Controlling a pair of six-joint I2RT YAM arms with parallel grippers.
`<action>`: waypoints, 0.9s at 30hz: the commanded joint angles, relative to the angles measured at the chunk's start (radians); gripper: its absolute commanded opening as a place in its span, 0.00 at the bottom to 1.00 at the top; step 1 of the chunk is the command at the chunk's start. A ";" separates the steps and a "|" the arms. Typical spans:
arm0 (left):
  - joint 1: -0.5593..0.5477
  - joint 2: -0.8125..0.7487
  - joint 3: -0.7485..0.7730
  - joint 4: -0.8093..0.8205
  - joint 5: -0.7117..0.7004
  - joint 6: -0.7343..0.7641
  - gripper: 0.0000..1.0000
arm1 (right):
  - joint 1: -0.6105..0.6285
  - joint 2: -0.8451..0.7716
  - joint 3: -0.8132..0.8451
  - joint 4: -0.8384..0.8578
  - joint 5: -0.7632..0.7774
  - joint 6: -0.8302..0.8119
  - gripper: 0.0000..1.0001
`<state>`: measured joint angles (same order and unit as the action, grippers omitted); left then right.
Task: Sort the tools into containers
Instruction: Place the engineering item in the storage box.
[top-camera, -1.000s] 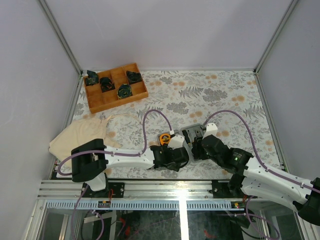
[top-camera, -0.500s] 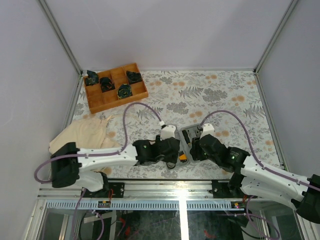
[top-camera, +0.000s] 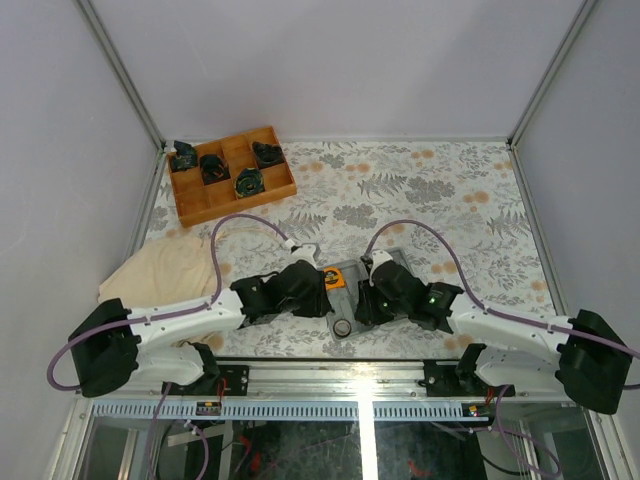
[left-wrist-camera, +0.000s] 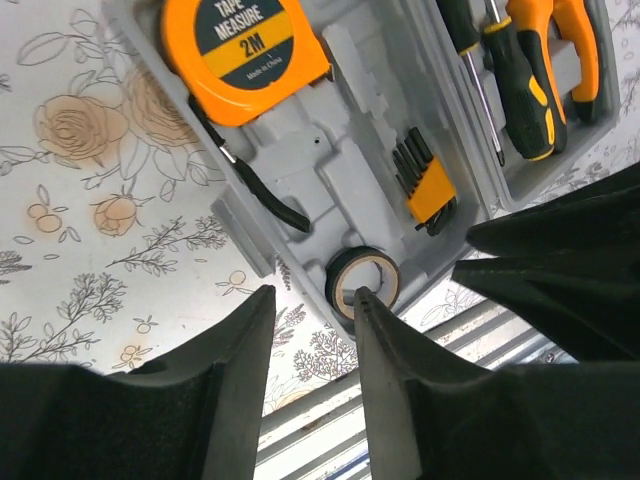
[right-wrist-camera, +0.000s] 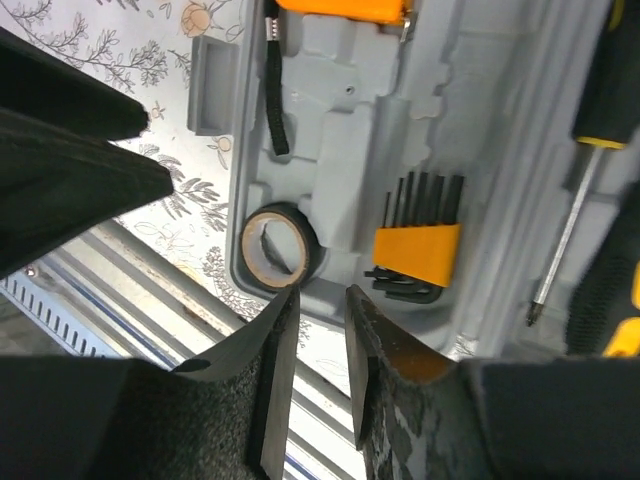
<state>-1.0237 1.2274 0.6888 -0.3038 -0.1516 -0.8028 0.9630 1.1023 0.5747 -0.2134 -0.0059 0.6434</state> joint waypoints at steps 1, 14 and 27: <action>-0.017 0.014 -0.026 0.127 0.082 0.030 0.34 | 0.028 0.042 0.023 0.107 -0.081 0.066 0.31; -0.110 0.129 0.030 0.122 0.008 0.080 0.22 | 0.041 0.081 -0.029 0.152 -0.065 0.161 0.25; -0.123 0.190 0.046 0.134 -0.010 0.080 0.17 | 0.040 0.102 -0.048 0.171 -0.060 0.171 0.25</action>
<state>-1.1393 1.3987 0.7002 -0.2012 -0.1246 -0.7418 0.9958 1.1969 0.5278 -0.0879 -0.0704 0.7982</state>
